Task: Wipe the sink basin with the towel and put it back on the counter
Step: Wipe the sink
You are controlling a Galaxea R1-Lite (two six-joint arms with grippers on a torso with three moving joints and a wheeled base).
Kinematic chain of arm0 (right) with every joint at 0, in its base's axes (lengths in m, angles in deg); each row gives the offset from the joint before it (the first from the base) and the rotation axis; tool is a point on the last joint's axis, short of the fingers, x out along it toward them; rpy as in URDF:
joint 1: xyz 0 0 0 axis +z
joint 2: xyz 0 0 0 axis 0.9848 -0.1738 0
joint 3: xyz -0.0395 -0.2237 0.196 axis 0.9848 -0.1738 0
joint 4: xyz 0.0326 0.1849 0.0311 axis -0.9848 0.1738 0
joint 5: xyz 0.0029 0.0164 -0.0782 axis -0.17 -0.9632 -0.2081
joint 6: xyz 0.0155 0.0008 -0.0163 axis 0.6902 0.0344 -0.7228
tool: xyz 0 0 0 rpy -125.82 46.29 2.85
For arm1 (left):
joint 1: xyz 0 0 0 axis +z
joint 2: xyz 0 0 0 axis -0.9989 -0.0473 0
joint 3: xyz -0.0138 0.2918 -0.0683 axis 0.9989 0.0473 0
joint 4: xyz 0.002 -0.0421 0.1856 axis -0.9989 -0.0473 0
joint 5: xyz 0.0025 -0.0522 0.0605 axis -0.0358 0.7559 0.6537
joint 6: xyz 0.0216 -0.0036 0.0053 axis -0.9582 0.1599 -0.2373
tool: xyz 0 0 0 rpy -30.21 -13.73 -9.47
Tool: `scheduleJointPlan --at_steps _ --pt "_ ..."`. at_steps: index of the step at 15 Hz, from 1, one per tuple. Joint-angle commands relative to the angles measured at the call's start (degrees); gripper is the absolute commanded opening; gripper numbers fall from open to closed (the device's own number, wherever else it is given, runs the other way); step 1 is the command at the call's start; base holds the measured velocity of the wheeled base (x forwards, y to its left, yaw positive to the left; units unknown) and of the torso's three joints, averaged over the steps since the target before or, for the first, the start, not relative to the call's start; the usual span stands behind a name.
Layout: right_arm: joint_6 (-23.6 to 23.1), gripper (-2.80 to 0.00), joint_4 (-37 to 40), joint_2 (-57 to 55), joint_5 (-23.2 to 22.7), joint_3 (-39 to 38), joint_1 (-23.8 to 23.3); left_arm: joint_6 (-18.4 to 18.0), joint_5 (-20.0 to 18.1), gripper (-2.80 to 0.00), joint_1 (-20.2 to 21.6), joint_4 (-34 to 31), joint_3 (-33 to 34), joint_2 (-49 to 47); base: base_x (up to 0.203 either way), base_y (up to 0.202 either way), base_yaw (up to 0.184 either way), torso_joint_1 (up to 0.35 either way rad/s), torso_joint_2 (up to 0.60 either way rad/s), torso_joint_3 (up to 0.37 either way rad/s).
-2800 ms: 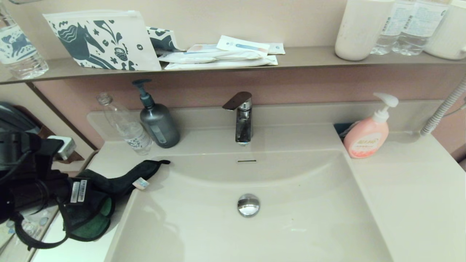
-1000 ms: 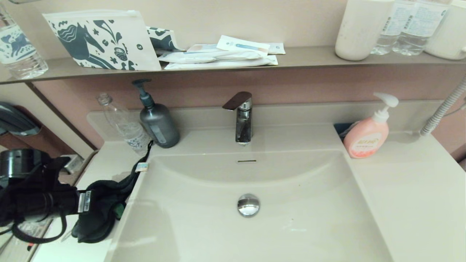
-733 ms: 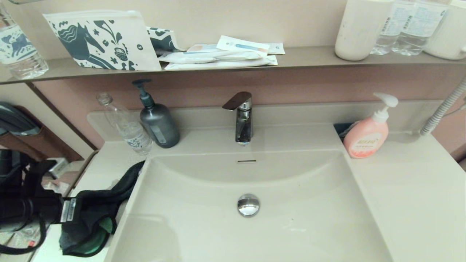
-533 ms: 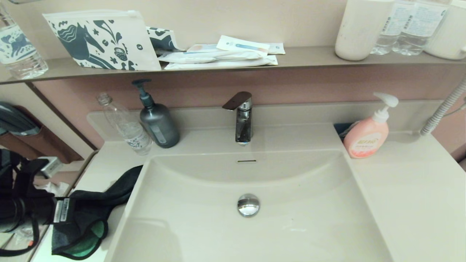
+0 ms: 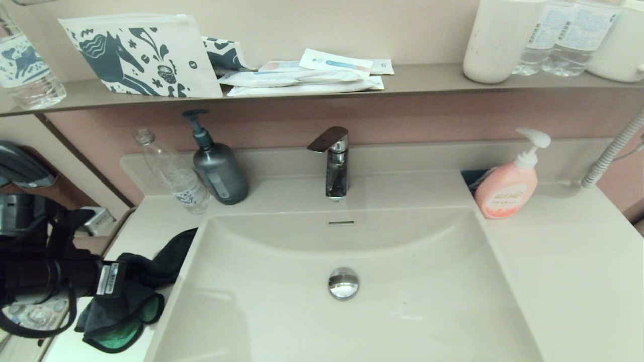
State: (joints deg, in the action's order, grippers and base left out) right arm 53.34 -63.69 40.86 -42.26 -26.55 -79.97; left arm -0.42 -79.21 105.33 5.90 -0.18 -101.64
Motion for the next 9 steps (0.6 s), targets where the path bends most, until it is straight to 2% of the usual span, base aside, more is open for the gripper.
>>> scheduleJointPlan --at_steps 1,2,5,9 --pt "0.00 -2.80 0.02 -0.07 -0.01 0.00 -0.02 -0.08 0.77 -2.80 -2.03 -0.03 -1.17 -1.54 0.000 0.000 0.000 0.000 0.00 0.000" --pt "0.00 -2.80 0.02 -0.07 -0.01 0.00 0.00 -0.11 1.29 0.00 -2.43 0.01 -1.62 -2.20 0.000 0.000 0.000 0.000 0.00 0.000" --pt "0.00 -2.80 0.02 -0.07 -0.01 0.00 -0.02 -0.37 1.42 0.00 -2.57 -0.03 -2.48 -2.63 0.000 0.000 0.000 0.000 0.00 0.000" --pt "0.00 -2.80 0.02 -0.07 -0.01 0.00 0.06 -0.37 5.73 0.00 -2.39 -0.11 -3.00 -2.56 0.000 0.000 0.000 0.000 0.00 0.000"
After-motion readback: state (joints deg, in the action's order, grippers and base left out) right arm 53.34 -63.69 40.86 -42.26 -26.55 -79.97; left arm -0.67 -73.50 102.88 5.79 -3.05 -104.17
